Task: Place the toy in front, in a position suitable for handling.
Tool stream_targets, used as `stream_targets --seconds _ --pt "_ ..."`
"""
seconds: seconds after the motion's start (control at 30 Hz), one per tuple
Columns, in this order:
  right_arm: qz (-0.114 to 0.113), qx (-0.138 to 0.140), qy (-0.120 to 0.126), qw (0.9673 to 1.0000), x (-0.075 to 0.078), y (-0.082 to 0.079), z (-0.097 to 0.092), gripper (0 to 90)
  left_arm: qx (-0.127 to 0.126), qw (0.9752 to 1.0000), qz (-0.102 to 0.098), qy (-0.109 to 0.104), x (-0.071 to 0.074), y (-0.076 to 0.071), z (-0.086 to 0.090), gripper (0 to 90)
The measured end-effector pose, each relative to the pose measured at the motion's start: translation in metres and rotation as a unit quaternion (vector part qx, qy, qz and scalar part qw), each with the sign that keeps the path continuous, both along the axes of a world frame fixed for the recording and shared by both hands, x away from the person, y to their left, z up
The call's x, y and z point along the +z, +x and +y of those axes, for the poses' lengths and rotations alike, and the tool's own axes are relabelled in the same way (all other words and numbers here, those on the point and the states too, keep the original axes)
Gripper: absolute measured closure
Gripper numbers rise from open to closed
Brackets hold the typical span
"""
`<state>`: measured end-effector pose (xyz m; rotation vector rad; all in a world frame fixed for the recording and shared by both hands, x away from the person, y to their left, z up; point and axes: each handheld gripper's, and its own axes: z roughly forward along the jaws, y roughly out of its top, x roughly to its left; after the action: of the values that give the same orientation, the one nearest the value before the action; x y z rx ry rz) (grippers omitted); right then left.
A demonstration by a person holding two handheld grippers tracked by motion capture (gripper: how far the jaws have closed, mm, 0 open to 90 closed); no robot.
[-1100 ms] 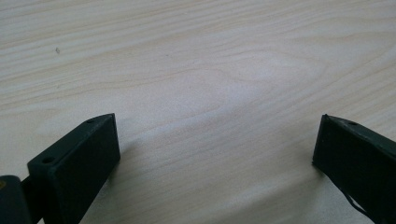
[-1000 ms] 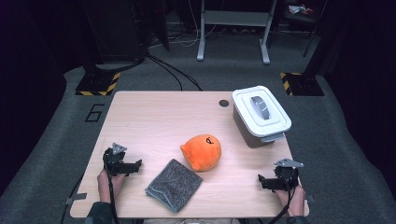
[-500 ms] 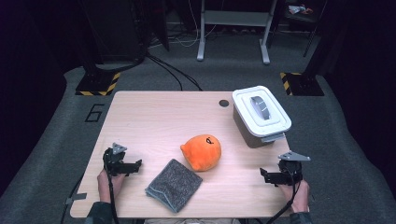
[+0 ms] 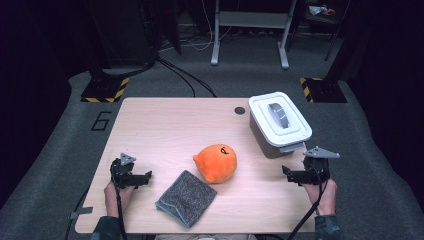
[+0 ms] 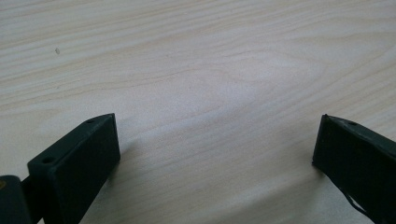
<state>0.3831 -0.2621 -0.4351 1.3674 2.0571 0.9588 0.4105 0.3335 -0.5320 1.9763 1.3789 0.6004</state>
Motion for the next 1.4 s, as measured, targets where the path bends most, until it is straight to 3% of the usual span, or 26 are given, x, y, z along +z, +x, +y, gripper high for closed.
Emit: stream_targets --seconds 0.27,0.57,0.9,1.2,1.4 --pt "-0.018 0.0 -0.015 0.9997 0.025 0.018 0.0 2.1 0.0 1.0 0.0 0.0 0.0 0.0 0.0 0.2" --pt "-0.023 -0.01 -0.01 0.9996 0.04 0.046 -0.009 3.8 0.0 1.0 0.0 0.0 0.0 0.0 0.0 0.2" --pt "-0.017 -0.034 0.014 0.9992 0.044 0.075 -0.026 10.6 0.0 1.0 0.0 0.0 0.0 0.0 0.0 0.2" --pt "-0.007 -0.053 0.012 0.9985 0.045 0.096 -0.035 17.5 0.0 1.0 0.0 0.0 0.0 0.0 0.0 0.2" --pt "0.006 -0.07 0.021 0.9973 0.04 0.107 -0.043 27.6 0.0 1.0 0.0 0.0 0.0 0.0 0.0 0.2"
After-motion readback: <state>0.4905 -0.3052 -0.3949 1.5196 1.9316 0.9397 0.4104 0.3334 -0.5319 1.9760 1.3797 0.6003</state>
